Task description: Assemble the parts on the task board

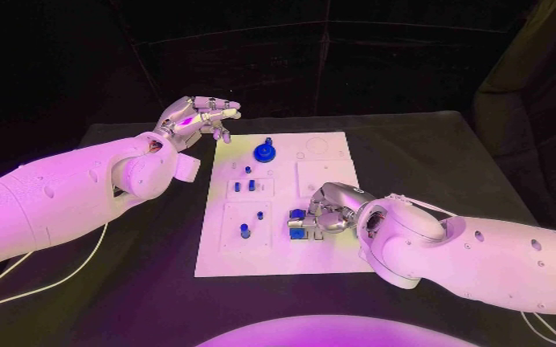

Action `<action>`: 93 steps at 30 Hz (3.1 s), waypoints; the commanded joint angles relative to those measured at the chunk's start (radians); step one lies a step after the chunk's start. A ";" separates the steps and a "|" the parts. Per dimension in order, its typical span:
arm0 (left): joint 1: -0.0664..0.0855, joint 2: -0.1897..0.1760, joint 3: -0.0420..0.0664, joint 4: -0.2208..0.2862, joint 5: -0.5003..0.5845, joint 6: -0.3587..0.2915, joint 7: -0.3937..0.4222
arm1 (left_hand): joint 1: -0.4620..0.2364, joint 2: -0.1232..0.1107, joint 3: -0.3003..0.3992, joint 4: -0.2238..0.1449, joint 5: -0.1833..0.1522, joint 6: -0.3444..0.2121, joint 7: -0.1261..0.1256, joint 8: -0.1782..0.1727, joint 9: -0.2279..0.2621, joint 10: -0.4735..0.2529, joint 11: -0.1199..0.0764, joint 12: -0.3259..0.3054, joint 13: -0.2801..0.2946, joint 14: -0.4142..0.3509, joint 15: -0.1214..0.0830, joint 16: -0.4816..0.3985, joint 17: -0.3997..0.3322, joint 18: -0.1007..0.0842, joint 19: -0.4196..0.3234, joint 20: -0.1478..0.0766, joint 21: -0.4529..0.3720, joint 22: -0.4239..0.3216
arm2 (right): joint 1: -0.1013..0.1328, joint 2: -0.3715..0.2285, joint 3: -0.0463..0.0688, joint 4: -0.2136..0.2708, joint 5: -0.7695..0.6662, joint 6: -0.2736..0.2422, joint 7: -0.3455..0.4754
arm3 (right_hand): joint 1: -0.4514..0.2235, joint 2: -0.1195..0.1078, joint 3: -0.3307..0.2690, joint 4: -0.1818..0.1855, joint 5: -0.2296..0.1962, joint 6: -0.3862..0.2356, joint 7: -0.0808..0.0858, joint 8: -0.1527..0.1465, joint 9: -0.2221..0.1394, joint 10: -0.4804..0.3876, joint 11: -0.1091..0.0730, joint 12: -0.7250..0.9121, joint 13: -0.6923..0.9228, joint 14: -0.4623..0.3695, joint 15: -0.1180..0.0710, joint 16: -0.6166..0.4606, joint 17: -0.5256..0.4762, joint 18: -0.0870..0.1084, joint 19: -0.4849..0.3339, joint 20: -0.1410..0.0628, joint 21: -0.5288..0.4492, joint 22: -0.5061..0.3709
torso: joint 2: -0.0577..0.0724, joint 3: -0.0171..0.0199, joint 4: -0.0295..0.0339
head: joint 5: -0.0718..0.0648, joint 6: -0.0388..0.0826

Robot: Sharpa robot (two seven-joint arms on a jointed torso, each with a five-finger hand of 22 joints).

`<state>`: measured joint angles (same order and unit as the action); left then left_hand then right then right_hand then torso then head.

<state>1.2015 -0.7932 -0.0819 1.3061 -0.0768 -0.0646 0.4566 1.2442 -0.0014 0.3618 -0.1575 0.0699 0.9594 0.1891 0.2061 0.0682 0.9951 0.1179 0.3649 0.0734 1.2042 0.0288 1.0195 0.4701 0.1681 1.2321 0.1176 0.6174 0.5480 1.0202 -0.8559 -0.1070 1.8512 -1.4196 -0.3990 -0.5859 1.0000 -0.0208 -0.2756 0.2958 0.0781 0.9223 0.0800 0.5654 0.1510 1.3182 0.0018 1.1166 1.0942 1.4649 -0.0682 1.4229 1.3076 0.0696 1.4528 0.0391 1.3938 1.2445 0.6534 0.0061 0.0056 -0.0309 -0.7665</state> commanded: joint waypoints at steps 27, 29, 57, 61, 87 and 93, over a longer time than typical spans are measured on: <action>0.001 0.002 0.000 -0.002 0.002 0.013 0.003 | 0.002 0.002 -0.005 0.002 0.005 -0.004 0.001 0.007 0.001 -0.009 -0.002 0.006 -0.001 -0.006 -0.002 0.006 -0.002 0.014 -0.001 0.005 -0.005 -0.001 | 0.001 -0.019 0.001 0.017 -0.077 0.019 0.020 | 0.306 0.025 0.175 -0.175 0.072 0.022 -0.017 0.046 0.008 0.032 -0.015 0.017 0.046 0.059 -0.012 -0.002 0.020 -0.006 0.001 -0.011 0.001 0.016 | 0.001 0.0006 0.0008 | -0.004 -0.004; 0.001 0.002 0.000 -0.002 0.002 0.012 0.002 | 0.002 0.002 -0.005 0.002 0.005 -0.004 0.001 0.007 0.001 -0.009 -0.002 0.006 -0.001 -0.006 -0.002 0.006 -0.002 0.014 -0.001 0.005 -0.005 -0.001 | 0.001 -0.020 0.001 0.017 -0.079 0.015 0.022 | 0.306 0.025 0.175 -0.175 0.072 0.022 -0.017 0.046 0.008 0.032 -0.015 0.017 0.047 0.059 -0.012 -0.003 0.020 -0.006 0.001 -0.011 0.001 0.015 | 0.000 0.0003 0.0005 | -0.003 -0.005; 0.001 0.004 0.000 -0.004 0.002 0.012 0.004 | 0.002 0.002 -0.005 0.001 0.005 -0.003 0.000 0.009 0.002 -0.010 -0.002 0.008 -0.001 -0.007 -0.003 0.006 -0.003 0.014 -0.001 0.005 -0.005 -0.002 | 0.052 -0.347 0.001 0.120 -0.036 0.013 0.143 | 0.292 0.045 0.118 -0.144 0.142 -0.036 0.016 -0.030 -0.030 0.022 0.012 0.003 0.046 0.059 0.010 -0.007 0.022 -0.005 -0.003 0.008 -0.004 0.011 | 0.001 0.0006 -0.0001 | -0.052 0.013; 0.001 0.003 -0.001 -0.004 0.002 0.012 0.004 | 0.002 0.002 -0.005 0.001 0.005 -0.003 0.000 0.009 0.002 -0.010 -0.002 0.008 -0.001 -0.007 -0.003 0.006 -0.003 0.014 -0.001 0.005 -0.005 -0.002 | 0.052 -0.356 0.001 0.103 -0.073 0.056 0.108 | 0.287 0.048 0.108 -0.137 0.144 -0.018 0.012 -0.035 -0.032 0.025 0.010 0.003 0.048 0.059 0.009 -0.006 0.024 -0.005 -0.002 0.008 -0.003 0.014 | -0.002 -0.0006 -0.0067 | -0.053 0.012; 0.001 -0.002 -0.001 -0.001 0.002 0.014 0.004 | 0.002 0.003 -0.005 0.001 0.005 -0.004 0.001 0.010 0.001 -0.011 -0.002 0.010 -0.001 -0.007 -0.003 0.007 -0.003 0.014 -0.001 0.005 -0.006 -0.002 | 0.018 -0.249 -0.001 0.042 -0.155 0.171 0.043 | 0.265 0.041 0.060 -0.102 0.121 0.021 0.004 -0.049 -0.035 0.018 0.003 -0.018 0.036 0.055 0.004 -0.020 0.008 -0.002 -0.009 0.004 -0.014 -0.003 | -0.001 -0.0008 -0.0056 | -0.045 0.007; 0.001 -0.004 -0.001 -0.001 0.002 0.014 0.004 | 0.002 0.003 -0.005 0.001 0.005 -0.004 0.001 0.010 0.001 -0.011 -0.002 0.010 -0.001 -0.007 -0.003 0.007 -0.003 0.014 -0.001 0.005 -0.006 -0.002 | 0.011 -0.234 -0.001 0.028 -0.155 0.182 0.040 | 0.265 0.041 0.059 -0.101 0.121 0.023 0.003 -0.048 -0.035 0.017 0.003 -0.019 0.035 0.055 0.003 -0.021 0.007 -0.001 -0.009 0.004 -0.014 -0.004 | -0.002 -0.0002 -0.0059 | -0.044 0.005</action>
<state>1.2011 -0.7957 -0.0833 1.3036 -0.0768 -0.0631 0.4565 1.2442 -0.0014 0.3619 -0.1574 0.0699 0.9594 0.1891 0.2134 0.0682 0.9915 0.1143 0.3699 0.0734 1.2043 0.0289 1.0216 0.4675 0.1679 1.2321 0.1176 0.6159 0.5466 1.0310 -1.0914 -0.1075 1.8818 -1.5633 -0.2401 -0.5396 1.2736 0.0214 -0.2101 0.1925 0.2033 0.9358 0.0823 0.5226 0.1158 1.3398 0.0091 1.1024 1.1295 1.4685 -0.0641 1.4079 1.3077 0.0696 1.4494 0.0431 1.3854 1.2418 0.6516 0.0053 -0.0011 -0.0745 -0.7594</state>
